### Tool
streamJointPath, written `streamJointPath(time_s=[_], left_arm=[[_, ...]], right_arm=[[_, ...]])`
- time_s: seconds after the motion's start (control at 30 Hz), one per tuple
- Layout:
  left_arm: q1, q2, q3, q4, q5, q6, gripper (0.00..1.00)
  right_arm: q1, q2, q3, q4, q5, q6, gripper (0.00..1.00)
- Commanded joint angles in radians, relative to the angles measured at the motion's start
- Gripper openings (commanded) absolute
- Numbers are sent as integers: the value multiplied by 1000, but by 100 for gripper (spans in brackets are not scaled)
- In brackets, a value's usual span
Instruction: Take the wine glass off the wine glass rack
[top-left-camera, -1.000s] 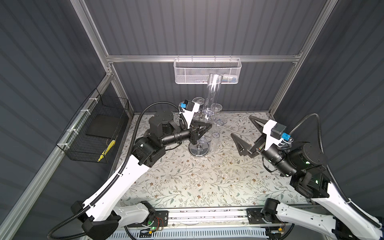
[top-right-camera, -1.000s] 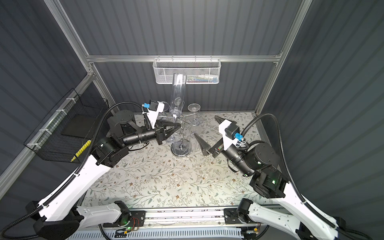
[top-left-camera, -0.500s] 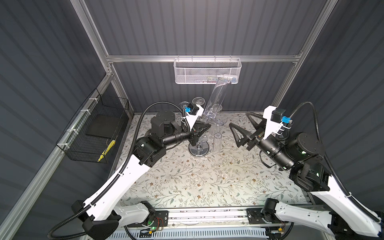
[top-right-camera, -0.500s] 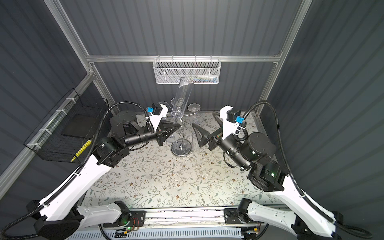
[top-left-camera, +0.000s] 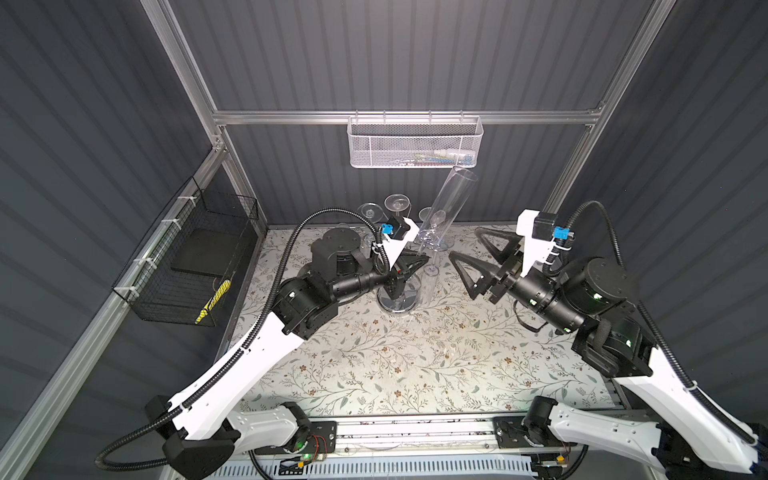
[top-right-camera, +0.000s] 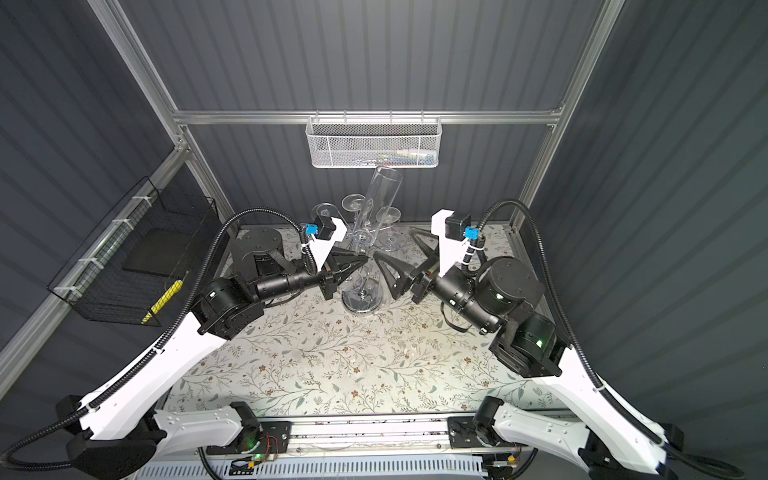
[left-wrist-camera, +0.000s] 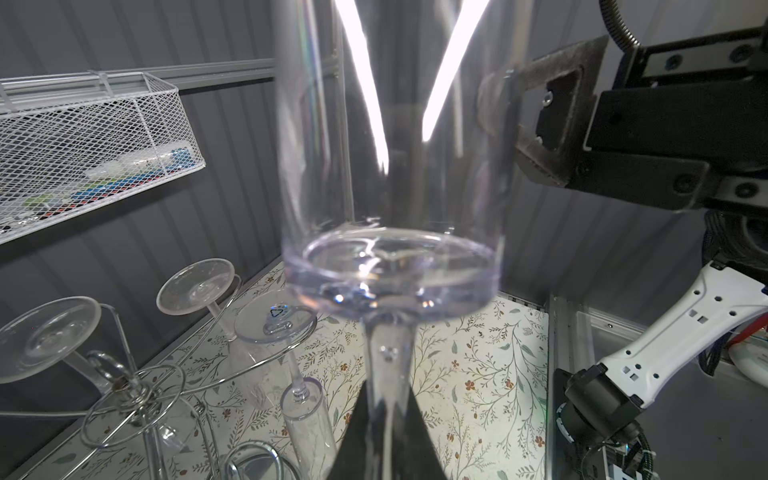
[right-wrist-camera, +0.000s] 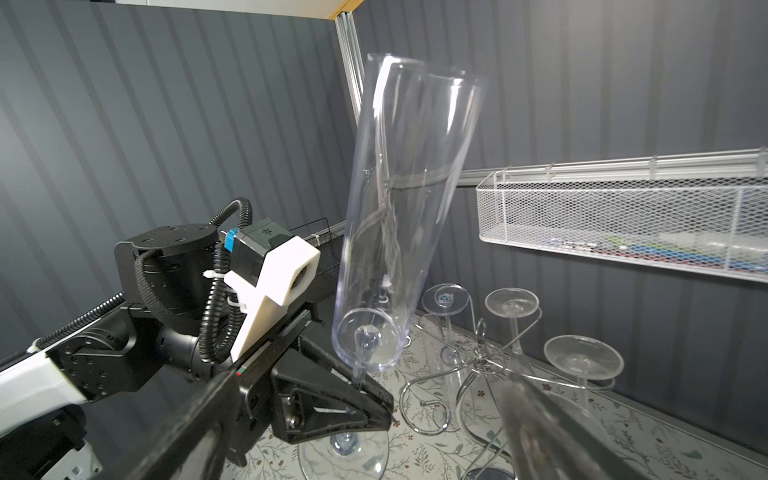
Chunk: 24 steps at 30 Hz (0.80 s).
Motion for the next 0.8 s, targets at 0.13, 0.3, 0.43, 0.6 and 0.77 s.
streamJointPath(time_s=[0.13,0.3,0.43,0.6,0.77], left_arm=[[-18,7,-5,38,-34,48,0],[-24,8,-8,41,-21,49,0],[-28,12,-9,39,-22,52,0],[-35,15,-8,36,-21,56,0],[-39,18,-7,32,-21,68,0]], right_arm=[[-60,15,27,48,-139,95,97],[-106,30,17,106,-201,144,94],[-128,49,24,147,-232,143,93],[-158,107,86,126,-252,137,91],[-185,149,101,164,-275,160,87]])
